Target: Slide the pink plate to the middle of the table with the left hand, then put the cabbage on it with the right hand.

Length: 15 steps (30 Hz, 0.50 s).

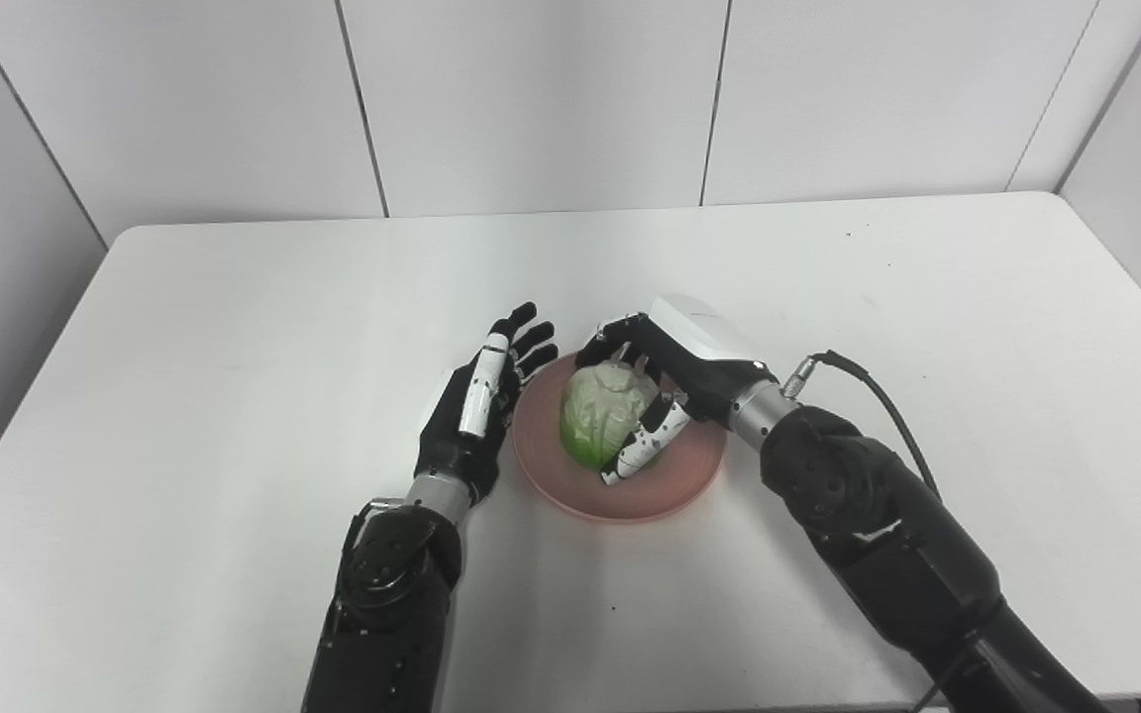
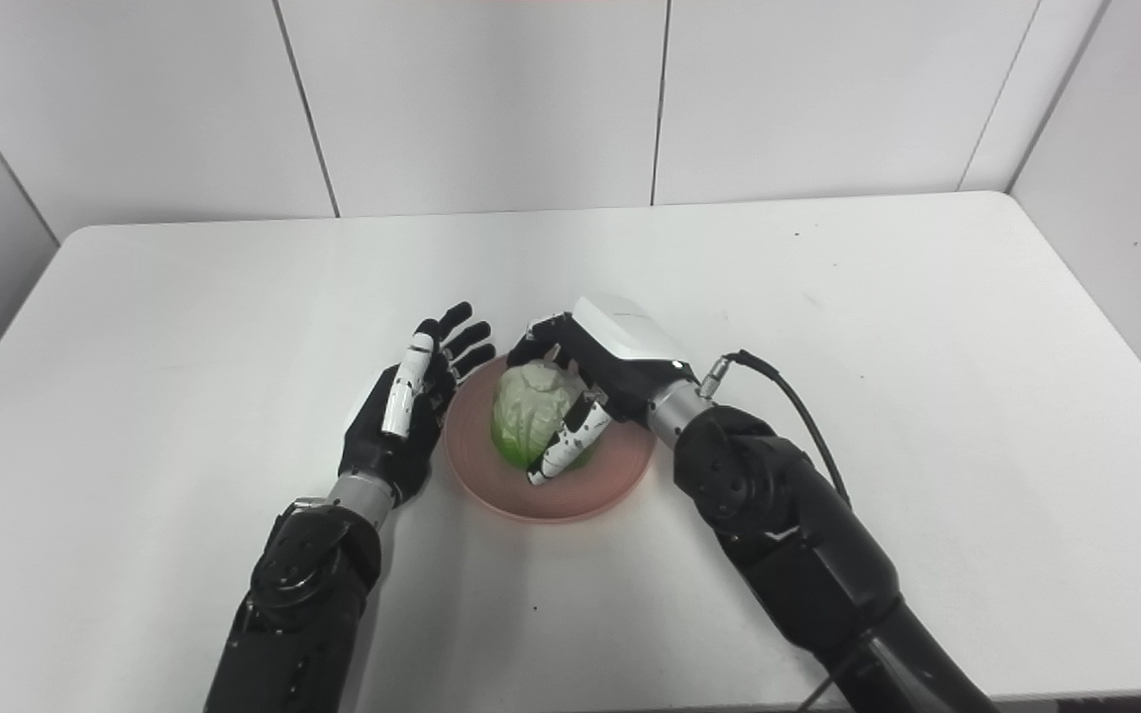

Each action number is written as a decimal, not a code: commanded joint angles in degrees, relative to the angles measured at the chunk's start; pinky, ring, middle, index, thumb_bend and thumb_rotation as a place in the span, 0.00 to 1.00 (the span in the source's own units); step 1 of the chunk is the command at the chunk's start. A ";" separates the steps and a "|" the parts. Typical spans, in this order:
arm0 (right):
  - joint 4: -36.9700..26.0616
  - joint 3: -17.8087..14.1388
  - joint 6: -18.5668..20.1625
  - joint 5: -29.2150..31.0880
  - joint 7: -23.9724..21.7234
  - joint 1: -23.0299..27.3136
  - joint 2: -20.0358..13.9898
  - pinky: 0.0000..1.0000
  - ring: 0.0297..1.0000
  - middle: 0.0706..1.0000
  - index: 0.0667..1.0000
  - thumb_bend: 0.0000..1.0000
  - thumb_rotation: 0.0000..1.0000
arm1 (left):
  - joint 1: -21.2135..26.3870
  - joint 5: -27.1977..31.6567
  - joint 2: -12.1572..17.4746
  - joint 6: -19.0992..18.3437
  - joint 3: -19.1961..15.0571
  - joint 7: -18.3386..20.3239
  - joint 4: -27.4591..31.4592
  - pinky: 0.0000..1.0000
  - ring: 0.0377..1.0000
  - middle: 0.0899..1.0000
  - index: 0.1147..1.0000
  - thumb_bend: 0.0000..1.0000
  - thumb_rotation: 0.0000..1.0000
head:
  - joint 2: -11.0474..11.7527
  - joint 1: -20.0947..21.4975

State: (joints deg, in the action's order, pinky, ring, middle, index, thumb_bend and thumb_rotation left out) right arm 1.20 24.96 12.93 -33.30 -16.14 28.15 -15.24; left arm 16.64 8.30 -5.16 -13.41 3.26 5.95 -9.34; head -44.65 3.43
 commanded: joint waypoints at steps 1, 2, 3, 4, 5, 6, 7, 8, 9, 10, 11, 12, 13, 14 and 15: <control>0.00 -0.42 -1.00 -0.50 0.02 -0.14 -0.21 0.45 0.39 0.45 0.51 0.51 0.00 | -0.85 0.00 -0.04 -2.77 0.27 0.19 -1.03 0.86 0.88 0.88 0.88 0.45 1.00 | -0.08 -0.03; -0.07 -0.16 -1.35 -0.91 0.12 -0.20 -0.49 0.47 0.44 0.50 0.55 0.58 0.02 | -0.86 -0.03 -0.04 -2.96 0.28 0.16 -0.96 0.86 0.88 0.88 0.88 0.45 1.00 | 0.01 -0.04; -0.20 0.12 -1.58 -1.35 0.17 -0.24 -0.77 0.52 0.56 0.62 0.66 0.77 0.07 | -0.87 -0.07 -0.04 -3.14 0.29 0.10 -0.87 0.86 0.88 0.89 0.88 0.46 1.00 | 0.01 -0.04; -0.42 0.39 -1.77 -1.76 0.07 -0.29 -1.09 0.52 0.57 0.63 0.67 0.79 0.07 | -0.89 -0.12 -0.05 -3.12 0.28 0.05 -0.86 0.86 0.88 0.89 0.88 0.46 1.00 | 0.01 -0.04; -0.58 0.54 -1.88 -2.04 -0.04 -0.33 -1.27 0.55 0.63 0.69 0.73 0.85 0.13 | -0.89 -0.15 -0.06 -3.08 0.28 0.02 -0.85 0.86 0.88 0.88 0.88 0.45 1.00 | 0.01 -0.04; -0.67 0.58 -1.92 -2.17 -0.13 -0.35 -1.34 0.57 0.66 0.72 0.76 0.89 0.17 | -0.90 -0.16 -0.07 -3.02 0.28 0.01 -0.87 0.86 0.88 0.88 0.88 0.45 1.00 | 0.01 -0.04; -1.04 0.53 -2.15 -1.84 -0.63 -0.47 -1.58 0.57 0.67 0.73 0.77 0.90 0.18 | -0.92 -0.08 -0.08 -3.11 0.23 0.03 -0.79 0.86 0.88 0.88 0.88 0.45 1.00 | 0.01 -0.04; -1.31 0.41 -2.45 -1.49 -0.96 -0.60 -1.76 0.64 0.76 0.81 0.85 0.95 0.28 | -0.91 -0.05 -0.08 -3.19 0.22 0.03 -0.79 0.86 0.88 0.89 0.88 0.45 1.00 | 0.01 -0.11; -1.52 0.26 -2.78 -1.25 -1.25 -0.71 -1.90 0.70 0.83 0.89 0.93 0.98 0.37 | -0.91 -0.06 -0.06 -3.24 0.24 0.04 -0.76 0.86 0.89 0.89 0.89 0.45 1.00 | 0.01 -0.11; -1.71 0.11 -3.17 -1.14 -1.38 -0.81 -2.03 0.73 0.86 0.92 0.96 0.99 0.42 | -0.90 -0.10 -0.04 -3.26 0.26 0.05 -0.78 0.86 0.89 0.89 0.89 0.45 1.00 | 0.01 -0.11; -1.86 -0.05 -3.58 -1.06 -1.32 -0.92 -2.13 0.76 0.91 0.96 0.98 1.00 0.47 | -0.90 -0.10 -0.07 -3.40 0.23 0.01 -0.73 0.86 0.89 0.89 0.89 0.46 1.00 | 0.01 -0.11; -2.13 -0.23 -3.95 -1.08 -1.23 -1.03 -2.24 0.78 0.93 0.98 0.99 1.00 0.51 | -0.90 -0.11 -0.08 -3.54 0.21 -0.02 -0.69 0.86 0.89 0.89 0.88 0.46 1.00 | 0.01 -0.11; -2.48 -0.38 -4.34 -1.17 -1.01 -1.14 -2.35 0.81 0.97 0.99 1.00 1.00 0.56 | -0.89 -0.02 -0.06 -3.54 0.19 0.08 -0.71 0.86 0.89 0.89 0.89 0.46 1.00 | 0.01 -0.11; -2.80 -0.58 -4.78 -1.23 -0.68 -1.24 -2.40 0.81 0.97 0.99 1.00 1.00 0.57 | -0.85 0.03 -0.03 -3.52 0.18 0.18 -0.79 0.86 0.89 0.89 0.89 0.46 1.00 | 0.09 -0.03; -3.00 -0.72 -5.07 -1.29 -0.47 -1.29 -2.42 0.83 0.99 1.00 1.00 1.00 0.60 | -0.82 0.06 0.01 -3.48 0.18 0.26 -0.86 0.86 0.89 0.90 0.89 0.46 1.00 | 0.09 -0.03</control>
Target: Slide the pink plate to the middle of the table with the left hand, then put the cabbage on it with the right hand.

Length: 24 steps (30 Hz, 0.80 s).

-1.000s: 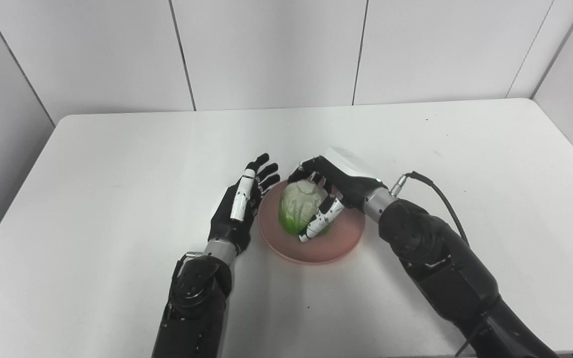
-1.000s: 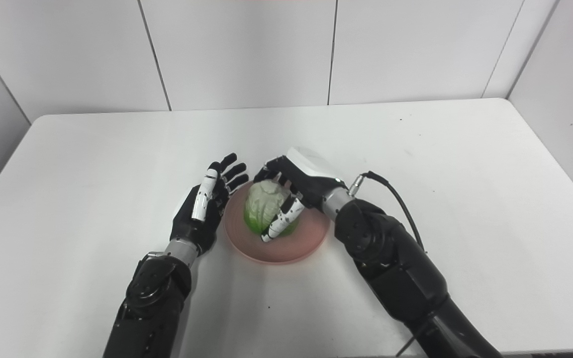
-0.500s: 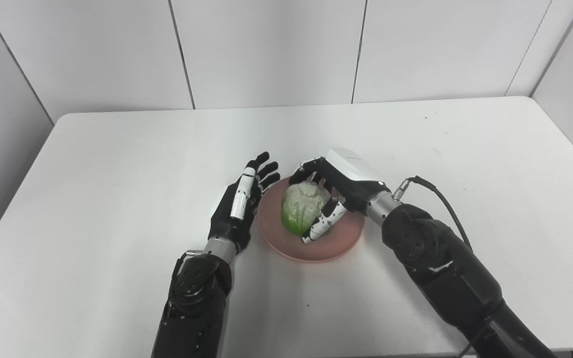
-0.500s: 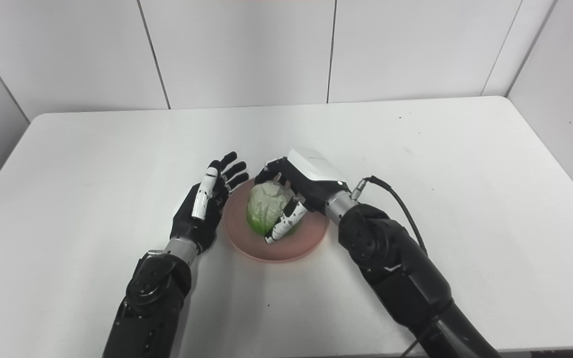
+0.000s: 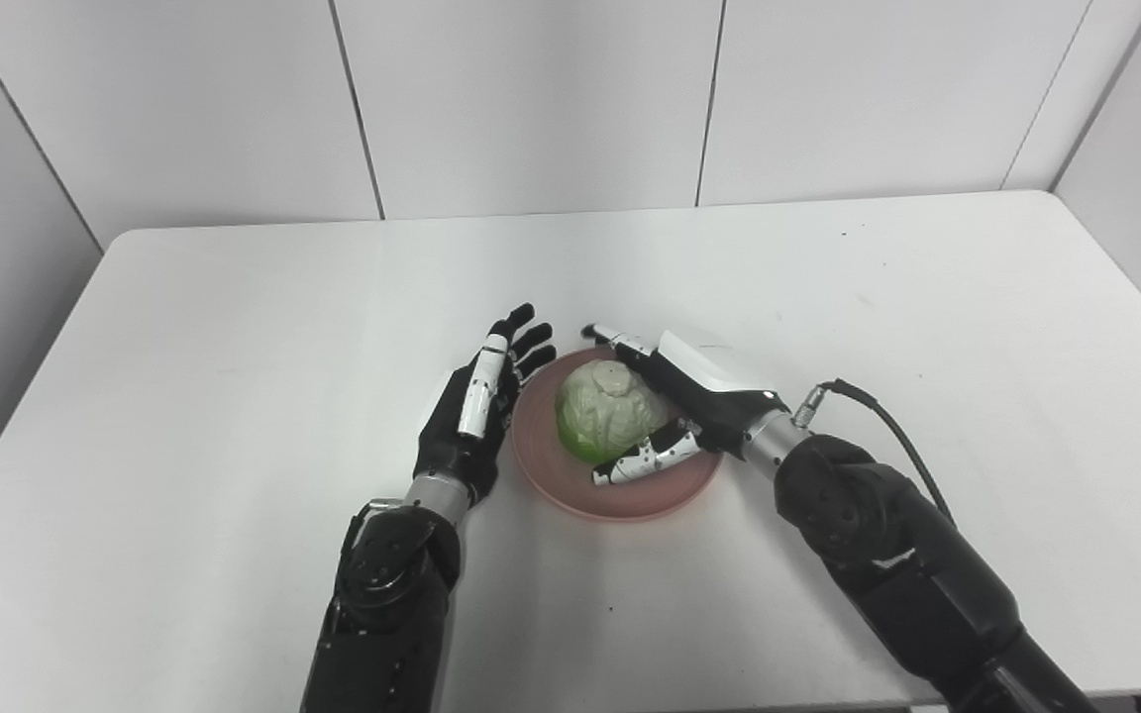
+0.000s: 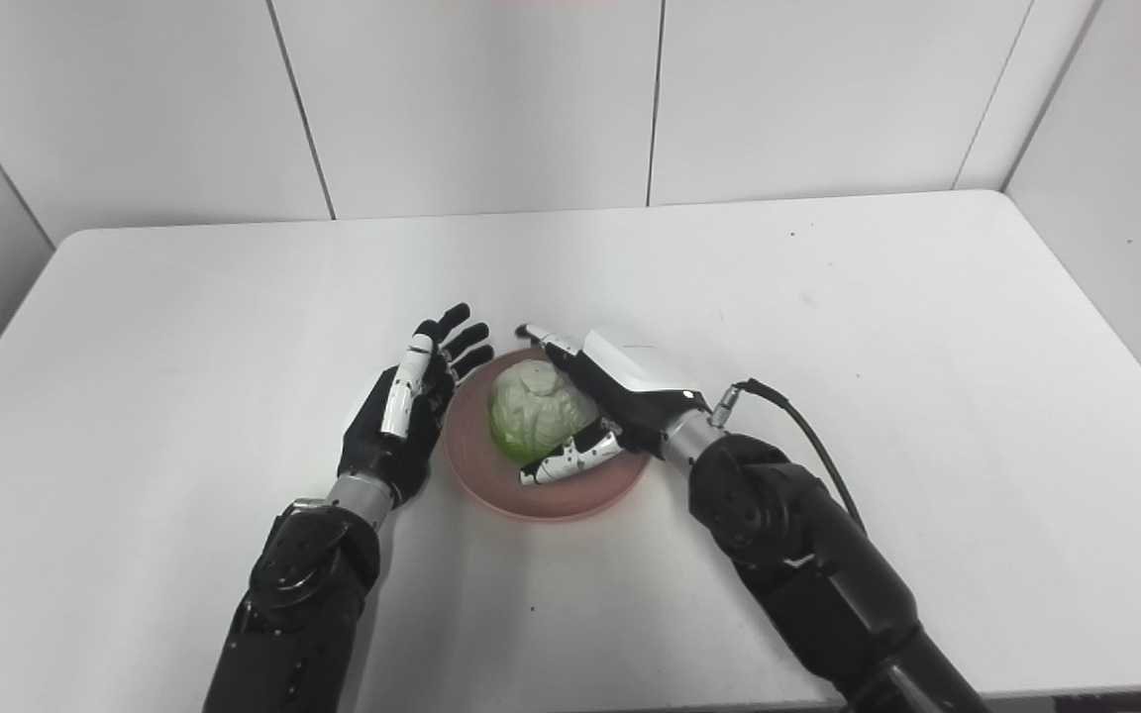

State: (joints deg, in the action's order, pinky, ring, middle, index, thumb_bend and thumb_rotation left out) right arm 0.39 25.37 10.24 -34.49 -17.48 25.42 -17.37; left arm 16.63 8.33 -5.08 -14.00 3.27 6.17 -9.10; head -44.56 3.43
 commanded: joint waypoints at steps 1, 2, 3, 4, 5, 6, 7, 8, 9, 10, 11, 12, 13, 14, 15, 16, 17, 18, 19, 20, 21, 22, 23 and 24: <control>-2.28 -1.22 -2.54 -0.12 0.98 1.41 -0.28 0.84 0.99 1.00 1.00 1.00 0.61 | -0.79 0.05 -0.05 -2.87 0.17 0.08 -1.15 0.86 0.89 0.90 0.89 0.46 1.00 | 0.00 -0.03; -2.97 -1.61 -2.67 0.15 1.02 1.37 -0.32 0.84 0.99 1.00 1.00 1.00 0.62 | -0.81 0.16 -0.08 -2.90 0.06 0.10 -1.13 0.86 0.89 0.90 0.89 0.46 1.00 | 0.03 0.12; -3.46 -1.90 -2.74 0.35 1.01 1.34 -0.34 0.87 1.00 1.00 1.00 1.00 0.65 | -0.83 0.24 -0.12 -2.93 -0.05 0.13 -1.10 0.86 0.88 0.89 0.88 0.46 1.00 | 0.03 0.12; -4.16 -2.34 -3.11 0.51 1.30 1.32 -0.42 0.87 1.00 1.00 1.00 1.00 0.67 | -0.86 0.11 -0.03 -2.96 -0.02 0.18 -1.02 0.86 0.88 0.89 0.88 0.45 1.00 | 0.05 0.34; -4.61 -2.66 -3.39 0.59 1.49 1.29 -0.45 0.88 1.00 1.00 1.00 1.00 0.70 | -0.88 0.00 0.04 -2.98 0.01 0.23 -0.97 0.86 0.88 0.89 0.88 0.45 1.00 | 0.05 0.34; -4.80 -2.84 -3.59 0.58 1.59 1.27 -0.45 0.88 1.00 1.00 1.00 1.00 0.71 | -0.89 -0.09 0.09 -2.98 0.05 0.26 -0.94 0.86 0.88 0.89 0.88 0.45 1.00 | 0.05 0.34; -4.91 -2.99 -3.73 0.55 1.60 1.24 -0.41 0.88 1.00 1.00 1.00 1.00 0.72 | -0.89 -0.14 0.12 -2.99 0.07 0.27 -0.93 0.86 0.88 0.89 0.88 0.45 1.00 | 0.05 0.34; -6.29 -4.11 -4.10 1.30 2.31 0.97 -0.26 0.88 1.00 1.00 1.00 1.00 0.73 | -0.90 -0.20 0.06 -3.01 -0.05 0.05 -0.92 0.85 0.88 0.89 0.87 0.45 1.00 | 0.16 0.82; -7.34 -4.97 -4.39 1.85 2.84 0.75 -0.13 0.88 1.00 1.00 1.00 1.00 0.73 | -0.91 -0.25 0.02 -3.04 -0.13 -0.11 -0.91 0.85 0.88 0.88 0.87 0.45 1.00 | 0.16 0.82; -8.55 -6.21 -4.56 3.07 3.36 0.38 0.29 0.88 1.00 1.00 1.00 1.00 0.73 | -0.93 -0.10 0.00 -2.88 -0.28 -0.10 -0.98 0.85 0.88 0.88 0.87 0.44 1.00 | 0.21 1.14; -9.84 -7.90 -4.80 5.15 4.08 -0.24 1.05 0.88 1.00 1.00 1.00 1.00 0.72 | -0.99 -0.06 0.00 -2.79 -0.38 -0.13 -0.95 0.85 0.89 0.88 0.87 0.44 1.00 | 0.23 1.33; -10.72 -9.36 -5.44 6.70 5.04 -0.89 1.81 0.88 1.00 1.00 1.00 1.00 0.70 | -1.07 -0.06 0.04 -2.65 -0.42 -0.09 -0.87 0.85 0.88 0.88 0.86 0.44 1.00 | 0.30 1.42; -11.59 -10.79 -6.21 7.72 6.58 -1.68 2.58 0.88 1.00 1.00 1.00 1.00 0.69 | -1.16 -0.08 0.07 -2.66 -0.48 -0.11 -0.75 0.85 0.88 0.88 0.86 0.43 1.00 | 0.32 1.47; -12.32 -12.25 -6.88 8.45 8.14 -2.59 3.41 0.89 1.00 1.00 1.00 1.00 0.71 | -1.26 -0.13 0.13 -2.61 -0.51 -0.10 -0.68 0.85 0.88 0.88 0.86 0.44 1.00 | 0.32 1.56; -12.69 -13.13 -7.35 8.75 9.14 -3.15 3.95 0.90 1.00 1.00 1.00 1.00 0.74 | -1.31 -0.15 0.18 -2.57 -0.55 -0.06 -0.65 0.85 0.87 0.88 0.86 0.44 1.00 | 0.32 1.59; -12.87 -13.67 -7.63 8.90 9.64 -3.48 4.30 0.90 1.00 1.00 1.00 1.00 0.75 | -1.34 -0.15 0.21 -2.55 -0.57 -0.04 -0.65 0.85 0.87 0.88 0.86 0.44 1.00 | 0.32 1.59; -13.04 -14.31 -7.79 9.22 10.30 -3.90 4.71 0.91 1.00 1.00 1.00 1.00 0.78 | -1.37 -0.17 0.26 -2.51 -0.58 0.00 -0.67 0.85 0.87 0.88 0.86 0.44 1.00 | 0.33 1.67; -13.24 -15.38 -7.45 9.77 11.45 -4.67 5.50 0.90 1.00 1.00 1.00 1.00 0.86 | -1.48 -0.10 0.46 -2.36 -0.59 0.22 -0.60 0.86 0.87 0.88 0.87 0.44 1.00 | 0.41 2.00; -13.41 -17.01 -6.42 11.58 12.41 -5.77 6.58 0.90 0.99 1.00 1.00 1.00 0.87 | -1.70 -0.04 0.65 -2.15 -0.61 0.43 -0.42 0.86 0.87 0.88 0.87 0.44 1.00 | 0.45 2.14; -13.50 -18.65 -5.08 13.36 13.14 -6.97 7.70 0.92 0.99 1.00 1.00 1.00 0.90 | -1.97 -0.05 0.84 -1.73 -0.62 0.60 -0.23 0.87 0.88 0.88 0.87 0.45 1.00 | 0.42 2.28; -13.51 -19.72 -4.20 14.52 13.46 -7.72 8.46 0.95 0.99 1.00 1.00 1.00 0.94 | -2.16 -0.07 0.96 -1.46 -0.65 0.72 -0.09 0.88 0.88 0.88 0.88 0.44 1.00 | 0.44 2.31; -13.50 -20.36 -3.79 15.10 13.45 -8.10 8.92 0.96 0.99 1.00 1.00 1.00 0.95 | -2.26 -0.11 1.00 -1.30 -0.69 0.79 -0.02 0.88 0.88 0.89 0.88 0.44 1.00 | 0.44 2.31; -13.08 -21.66 -3.05 17.34 13.30 -9.73 9.76 0.97 0.99 1.00 1.00 1.00 0.96 | -2.59 -0.30 1.19 -0.89 -0.66 0.90 0.26 0.88 0.88 0.89 0.88 0.44 1.00 | 0.43 2.52; -12.78 -22.55 -2.58 18.90 13.15 -10.88 10.37 0.96 0.99 1.00 1.00 0.95 0.98 | -2.82 -0.42 1.36 -0.63 -0.65 1.00 0.47 0.88 0.88 0.89 0.87 0.45 1.00 | 0.43 2.53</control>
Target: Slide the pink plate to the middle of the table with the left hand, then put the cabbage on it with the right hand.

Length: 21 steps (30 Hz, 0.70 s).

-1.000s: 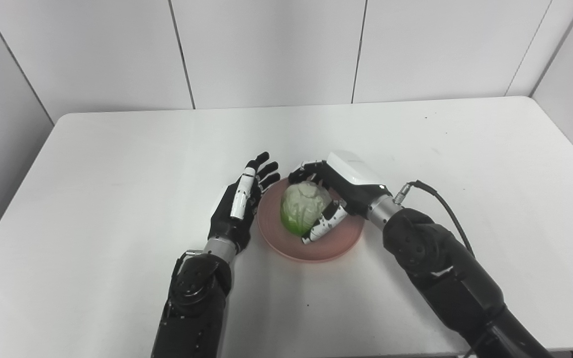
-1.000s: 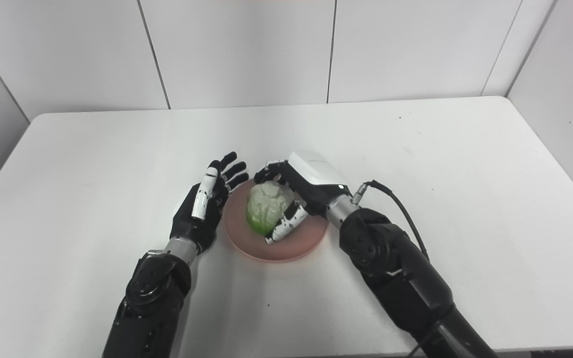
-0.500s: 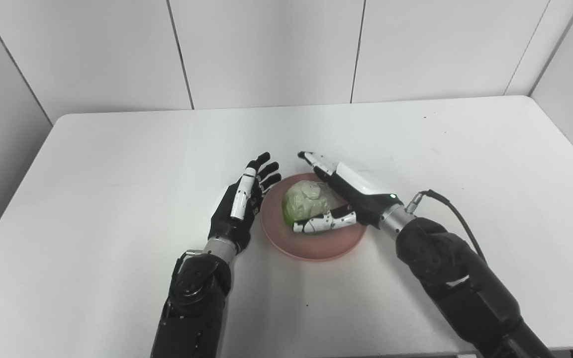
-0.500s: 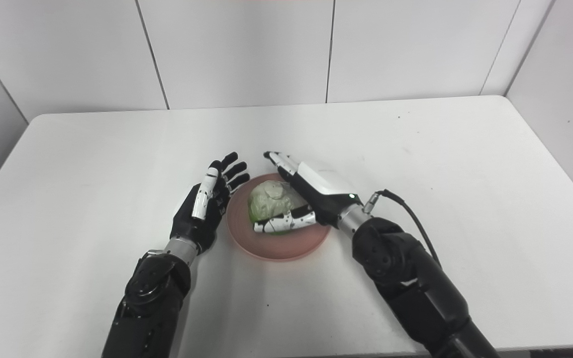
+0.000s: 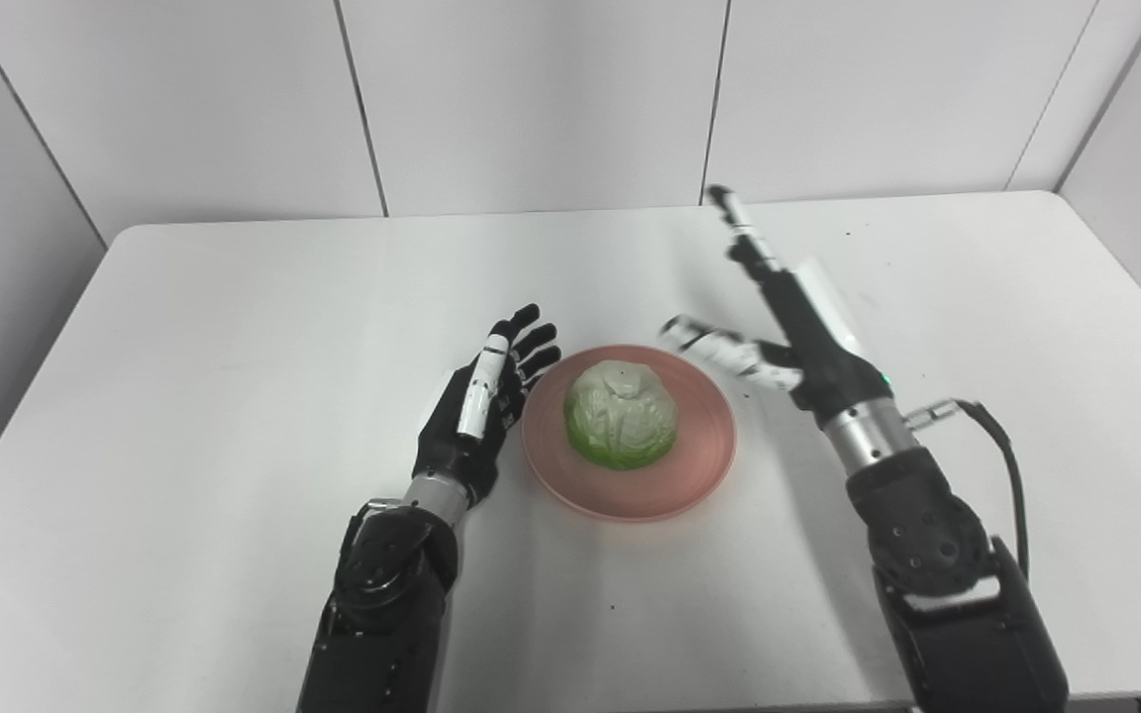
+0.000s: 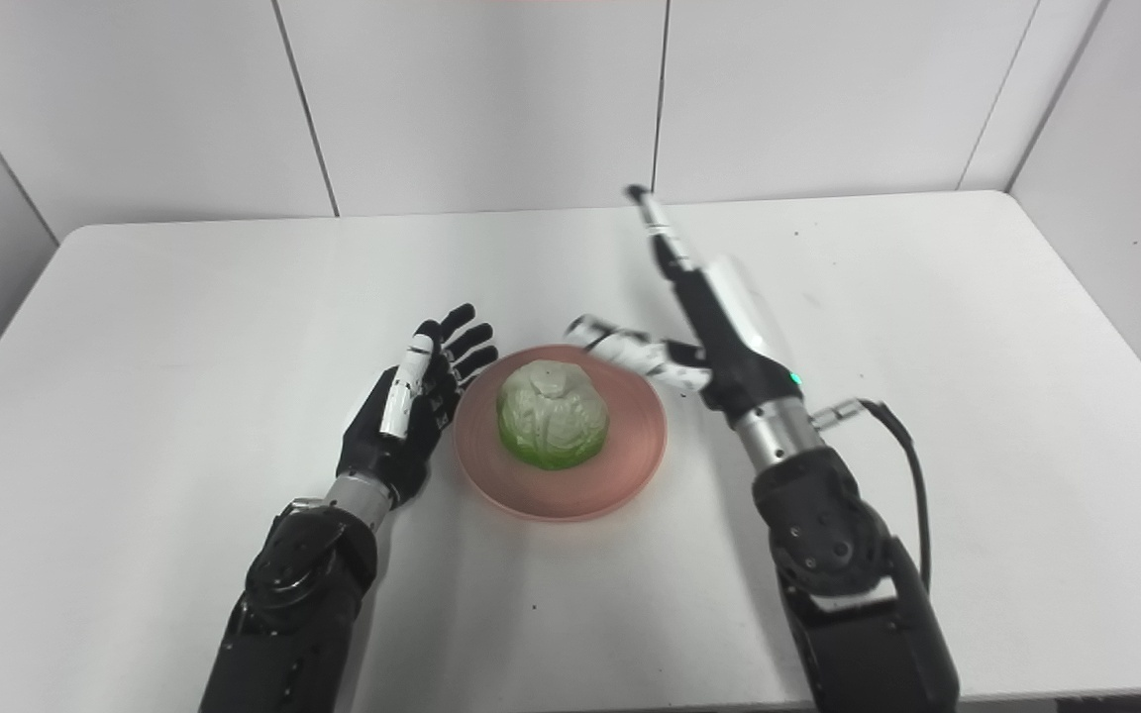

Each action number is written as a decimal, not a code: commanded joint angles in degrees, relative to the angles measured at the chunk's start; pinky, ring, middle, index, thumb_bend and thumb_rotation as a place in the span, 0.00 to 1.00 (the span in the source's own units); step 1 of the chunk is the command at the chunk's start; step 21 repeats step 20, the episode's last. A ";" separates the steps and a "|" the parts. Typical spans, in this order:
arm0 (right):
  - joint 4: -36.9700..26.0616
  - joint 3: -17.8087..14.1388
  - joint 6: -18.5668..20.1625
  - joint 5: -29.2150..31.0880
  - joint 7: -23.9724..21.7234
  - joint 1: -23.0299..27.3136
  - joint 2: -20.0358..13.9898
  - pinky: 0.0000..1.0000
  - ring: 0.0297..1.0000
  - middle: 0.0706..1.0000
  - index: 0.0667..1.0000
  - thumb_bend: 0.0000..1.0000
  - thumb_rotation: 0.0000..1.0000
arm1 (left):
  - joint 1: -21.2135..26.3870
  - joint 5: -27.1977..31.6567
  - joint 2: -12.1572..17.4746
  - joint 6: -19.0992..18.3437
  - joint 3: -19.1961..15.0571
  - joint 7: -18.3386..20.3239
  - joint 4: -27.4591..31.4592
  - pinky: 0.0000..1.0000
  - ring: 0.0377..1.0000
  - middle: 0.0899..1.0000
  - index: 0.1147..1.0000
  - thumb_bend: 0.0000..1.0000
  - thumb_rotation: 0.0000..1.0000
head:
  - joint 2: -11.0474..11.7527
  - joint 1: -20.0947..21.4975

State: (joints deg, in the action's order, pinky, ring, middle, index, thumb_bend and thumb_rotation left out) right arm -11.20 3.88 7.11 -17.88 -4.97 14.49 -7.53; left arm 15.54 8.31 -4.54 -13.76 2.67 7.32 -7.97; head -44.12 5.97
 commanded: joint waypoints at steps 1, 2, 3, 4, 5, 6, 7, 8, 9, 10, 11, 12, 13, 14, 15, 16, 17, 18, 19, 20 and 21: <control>-0.76 -2.04 0.83 4.61 0.41 -1.13 1.22 0.96 0.99 1.00 1.00 0.93 0.99 | -2.03 -0.48 0.95 -0.61 -0.04 -0.09 -0.37 0.88 0.88 0.89 0.87 0.45 1.00 | -0.01 -0.03; 0.02 -3.14 0.84 7.32 0.33 -2.46 2.06 0.96 1.00 1.00 1.00 0.90 1.00 | -2.50 -0.54 1.04 -0.39 -0.06 -0.10 0.15 0.88 0.88 0.89 0.87 0.45 1.00 | -0.03 -0.08; 1.00 -4.36 0.83 9.84 0.70 -3.52 3.24 0.96 0.99 1.00 1.00 0.89 1.00 | -3.05 -0.59 1.10 -0.35 -0.03 -0.11 0.83 0.89 0.89 0.89 0.87 0.45 1.00 | -0.05 -0.11; 1.86 -5.63 0.95 12.61 0.94 -4.35 4.53 0.96 0.99 1.00 1.00 0.89 1.00 | -3.54 -0.63 1.24 -0.26 0.00 -0.06 1.41 0.89 0.89 0.89 0.88 0.45 1.00 | -0.07 0.01; 2.85 -6.48 0.62 14.83 0.95 -5.07 5.33 0.96 0.99 1.00 1.00 0.88 1.00 | -4.06 -0.77 1.30 -0.25 0.08 -0.15 2.06 0.89 0.89 0.89 0.88 0.45 1.00 | -0.07 0.03; 3.60 -7.10 0.46 16.56 0.93 -5.62 6.01 0.95 0.99 1.00 1.00 0.84 1.00 | -4.52 -0.94 1.38 -0.28 0.16 -0.27 2.65 0.89 0.89 0.90 0.88 0.45 1.00 | -0.10 0.09; 4.05 -7.41 0.31 17.57 0.84 -5.93 6.34 0.95 0.99 1.00 1.00 0.80 1.00 | -4.80 -1.03 1.42 -0.31 0.23 -0.39 3.03 0.89 0.89 0.90 0.88 0.45 1.00 | -0.10 0.09; 4.30 -7.54 0.20 18.08 0.82 -6.09 6.47 0.95 0.99 1.00 1.00 0.78 1.00 | -4.96 -1.09 1.45 -0.34 0.27 -0.47 3.25 0.89 0.89 0.90 0.88 0.45 1.00 | -0.10 0.09; 4.38 -7.56 0.16 18.37 0.87 -6.14 6.50 0.95 0.99 1.00 1.00 0.77 1.00 | -5.02 -1.09 1.47 -0.37 0.31 -0.50 3.34 0.89 0.89 0.90 0.88 0.45 1.00 | -0.10 0.09; 4.60 -7.61 0.57 19.22 0.82 -6.67 6.73 0.95 0.99 1.00 1.00 0.77 1.00 | -5.73 -1.34 1.61 -0.31 0.40 -0.66 4.12 0.89 0.89 0.90 0.88 0.44 1.00 | -0.15 -0.08; 4.78 -7.63 0.84 19.88 0.82 -7.11 6.87 0.97 0.99 1.00 1.00 0.67 1.00 | -6.36 -1.52 1.73 -0.25 0.49 -0.75 4.80 0.89 0.89 0.90 0.89 0.45 1.00 | -0.15 -0.08; 5.01 -7.64 0.84 20.54 0.83 -7.45 6.97 0.98 0.99 1.00 1.00 0.59 1.00 | -6.97 -1.66 1.85 -0.13 0.54 -0.76 5.46 0.89 0.90 0.90 0.89 0.45 1.00 | -0.20 -0.16; 5.16 -7.61 0.78 20.98 0.87 -7.63 6.99 0.99 0.99 1.00 1.00 0.53 1.00 | -7.33 -1.76 1.91 -0.06 0.56 -0.75 5.86 0.90 0.90 0.90 0.89 0.45 1.00 | -0.20 -0.16; 5.23 -7.53 0.68 21.19 0.96 -7.66 6.93 0.99 0.99 1.00 1.00 0.51 1.00 | -7.46 -1.80 1.92 -0.05 0.55 -0.71 6.02 0.90 0.90 0.91 0.89 0.45 1.00 | -0.20 -0.16; 5.52 -7.56 0.42 21.56 0.99 -7.65 6.91 0.98 0.98 1.00 1.00 0.45 1.00 | -7.70 -1.86 1.94 -0.02 0.55 -0.65 6.27 0.90 0.90 0.91 0.90 0.45 1.00 | -0.24 -0.14; 5.65 -7.55 0.50 21.74 1.12 -7.69 6.93 0.98 0.98 0.99 1.00 0.44 1.00 | -7.85 -1.92 2.00 -0.03 0.54 -0.62 6.39 0.90 0.90 0.91 0.90 0.45 1.00 | -0.31 -0.19; 5.81 -7.52 0.57 21.89 1.27 -7.71 6.98 0.96 0.98 0.99 0.99 0.40 1.00 | -7.98 -1.95 2.06 -0.08 0.49 -0.64 6.50 0.91 0.91 0.91 0.90 0.45 1.00 | -0.31 -0.42; 5.93 -7.44 0.72 21.89 1.44 -7.73 6.98 0.95 0.97 0.98 0.98 0.36 1.00 | -8.06 -2.01 2.13 -0.02 0.46 -0.66 6.52 0.91 0.91 0.91 0.90 0.45 1.00 | -0.34 -0.53; 6.02 -7.39 0.93 21.92 1.63 -7.74 7.02 0.94 0.96 0.97 0.97 0.32 1.00 | -8.08 -2.03 2.13 0.03 0.40 -0.73 6.49 0.91 0.91 0.91 0.90 0.45 1.00 | -0.33 -0.62; 6.16 -7.34 0.98 22.01 1.69 -7.74 7.02 0.93 0.96 0.97 0.97 0.30 1.00 | -8.06 -2.01 2.14 0.12 0.35 -0.74 6.40 0.91 0.90 0.91 0.90 0.45 1.00 | -0.34 -0.67; 6.16 -7.34 0.98 22.01 1.69 -7.74 7.02 0.93 0.96 0.97 0.97 0.30 1.00 | -8.06 -2.01 2.14 0.12 0.35 -0.74 6.40 0.91 0.90 0.91 0.90 0.45 1.00 | -0.34 -0.67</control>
